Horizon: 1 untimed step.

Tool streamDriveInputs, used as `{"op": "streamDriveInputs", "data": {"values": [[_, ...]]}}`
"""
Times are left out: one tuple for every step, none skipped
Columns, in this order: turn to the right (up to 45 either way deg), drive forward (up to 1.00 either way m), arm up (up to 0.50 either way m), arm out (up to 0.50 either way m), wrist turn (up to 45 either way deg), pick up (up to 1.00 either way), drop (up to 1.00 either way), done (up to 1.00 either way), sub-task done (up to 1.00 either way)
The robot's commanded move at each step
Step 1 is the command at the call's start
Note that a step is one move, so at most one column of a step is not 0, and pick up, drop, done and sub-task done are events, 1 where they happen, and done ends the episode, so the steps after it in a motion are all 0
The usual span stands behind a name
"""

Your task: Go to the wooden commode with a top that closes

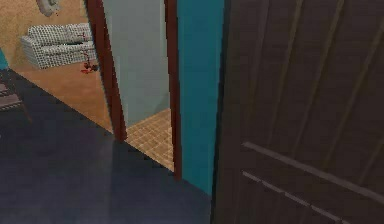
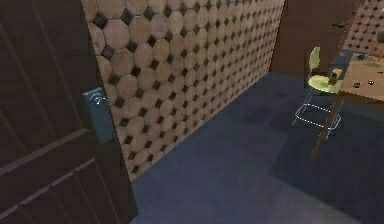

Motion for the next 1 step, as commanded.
{"op": "streamDriveInputs", "data": {"values": [[-9.0,0.00,0.00,0.00,0.0,0.00,0.00,0.00,0.00]]}}
